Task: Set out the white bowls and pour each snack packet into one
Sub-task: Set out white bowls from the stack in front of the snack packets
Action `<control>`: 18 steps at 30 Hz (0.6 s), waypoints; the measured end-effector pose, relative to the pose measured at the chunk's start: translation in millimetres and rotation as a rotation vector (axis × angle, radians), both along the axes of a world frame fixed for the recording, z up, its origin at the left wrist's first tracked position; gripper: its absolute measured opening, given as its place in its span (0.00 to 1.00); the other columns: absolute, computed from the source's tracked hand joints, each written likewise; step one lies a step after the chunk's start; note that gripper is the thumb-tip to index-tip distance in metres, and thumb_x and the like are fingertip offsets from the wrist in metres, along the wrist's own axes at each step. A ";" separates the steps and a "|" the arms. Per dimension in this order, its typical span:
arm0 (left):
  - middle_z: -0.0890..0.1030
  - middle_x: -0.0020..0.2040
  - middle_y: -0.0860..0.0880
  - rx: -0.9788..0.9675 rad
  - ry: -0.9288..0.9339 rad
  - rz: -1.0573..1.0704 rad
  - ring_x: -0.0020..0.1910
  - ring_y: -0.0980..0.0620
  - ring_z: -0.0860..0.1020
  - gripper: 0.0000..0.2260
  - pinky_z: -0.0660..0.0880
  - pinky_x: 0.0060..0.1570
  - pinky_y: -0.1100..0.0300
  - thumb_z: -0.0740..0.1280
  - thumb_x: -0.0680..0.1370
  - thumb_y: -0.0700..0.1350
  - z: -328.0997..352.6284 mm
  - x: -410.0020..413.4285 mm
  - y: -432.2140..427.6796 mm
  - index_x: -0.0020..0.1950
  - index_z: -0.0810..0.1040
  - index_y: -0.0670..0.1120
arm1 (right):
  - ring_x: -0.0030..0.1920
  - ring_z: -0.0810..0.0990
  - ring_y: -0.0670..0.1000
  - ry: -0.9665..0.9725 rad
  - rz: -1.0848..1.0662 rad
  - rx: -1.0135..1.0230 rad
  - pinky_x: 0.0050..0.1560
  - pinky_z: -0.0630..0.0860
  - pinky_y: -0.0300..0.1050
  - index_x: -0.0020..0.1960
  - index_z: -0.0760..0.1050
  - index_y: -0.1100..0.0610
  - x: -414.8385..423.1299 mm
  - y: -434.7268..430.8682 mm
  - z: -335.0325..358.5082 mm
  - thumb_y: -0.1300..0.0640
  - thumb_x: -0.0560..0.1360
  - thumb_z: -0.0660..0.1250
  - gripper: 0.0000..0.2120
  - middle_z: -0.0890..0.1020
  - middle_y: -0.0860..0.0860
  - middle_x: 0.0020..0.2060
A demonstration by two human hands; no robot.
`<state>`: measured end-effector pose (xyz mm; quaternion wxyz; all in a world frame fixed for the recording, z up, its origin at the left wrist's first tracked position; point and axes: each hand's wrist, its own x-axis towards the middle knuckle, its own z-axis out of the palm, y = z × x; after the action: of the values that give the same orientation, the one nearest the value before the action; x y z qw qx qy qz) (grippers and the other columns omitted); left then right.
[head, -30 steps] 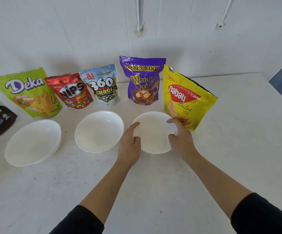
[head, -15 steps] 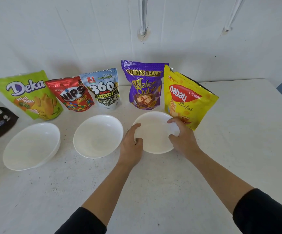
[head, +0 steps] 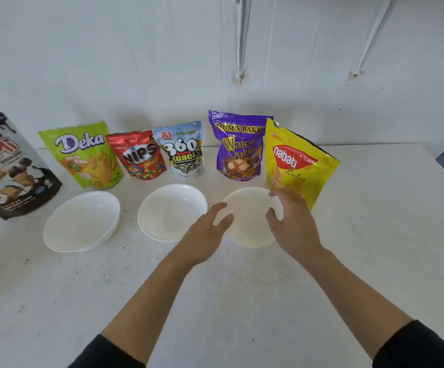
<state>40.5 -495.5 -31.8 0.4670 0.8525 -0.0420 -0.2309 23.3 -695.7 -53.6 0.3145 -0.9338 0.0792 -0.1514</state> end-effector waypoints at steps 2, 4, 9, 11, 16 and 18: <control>0.77 0.68 0.51 0.015 -0.055 0.023 0.66 0.50 0.76 0.16 0.71 0.71 0.42 0.57 0.85 0.59 15.0 -8.3 23.7 0.70 0.73 0.59 | 0.63 0.75 0.52 -0.081 0.046 -0.096 0.58 0.75 0.46 0.64 0.76 0.54 -1.1 16.2 15.3 0.57 0.77 0.69 0.16 0.80 0.51 0.61; 0.83 0.55 0.52 -0.011 -0.140 0.083 0.55 0.52 0.81 0.11 0.77 0.64 0.45 0.58 0.85 0.57 29.4 -16.7 49.8 0.60 0.78 0.57 | 0.60 0.76 0.52 -0.114 0.125 -0.079 0.57 0.74 0.45 0.63 0.76 0.54 3.0 38.2 30.6 0.57 0.77 0.70 0.15 0.81 0.50 0.58; 0.81 0.39 0.51 0.055 -0.377 0.284 0.37 0.57 0.79 0.08 0.74 0.38 0.63 0.61 0.84 0.54 59.9 -33.0 123.1 0.52 0.79 0.56 | 0.46 0.77 0.48 -0.126 0.372 0.069 0.44 0.74 0.42 0.55 0.76 0.52 19.3 114.7 59.2 0.58 0.77 0.69 0.08 0.79 0.47 0.45; 0.80 0.36 0.50 0.085 -0.437 0.374 0.37 0.52 0.78 0.07 0.71 0.34 0.66 0.62 0.84 0.53 65.1 -39.5 158.6 0.49 0.79 0.56 | 0.44 0.78 0.46 -0.121 0.467 0.085 0.42 0.75 0.41 0.54 0.76 0.50 24.6 152.2 65.6 0.57 0.77 0.69 0.07 0.79 0.46 0.42; 0.80 0.38 0.55 0.182 -0.543 0.540 0.38 0.56 0.78 0.05 0.70 0.35 0.65 0.64 0.83 0.51 71.9 -59.9 262.9 0.48 0.78 0.56 | 0.44 0.78 0.45 -0.119 0.649 0.137 0.41 0.72 0.36 0.53 0.77 0.49 31.4 254.9 71.5 0.57 0.77 0.68 0.06 0.79 0.44 0.42; 0.80 0.40 0.56 0.250 -0.593 0.571 0.41 0.57 0.77 0.05 0.71 0.37 0.65 0.65 0.82 0.50 72.6 -69.3 307.9 0.48 0.77 0.57 | 0.45 0.78 0.45 -0.117 0.710 0.141 0.42 0.74 0.38 0.54 0.77 0.49 32.1 298.5 71.8 0.55 0.78 0.68 0.06 0.79 0.44 0.43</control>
<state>-28.8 -187.6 40.8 0.3731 0.9094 0.0913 0.1595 55.5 -397.2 18.2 0.4150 -0.8689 -0.2577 -0.0800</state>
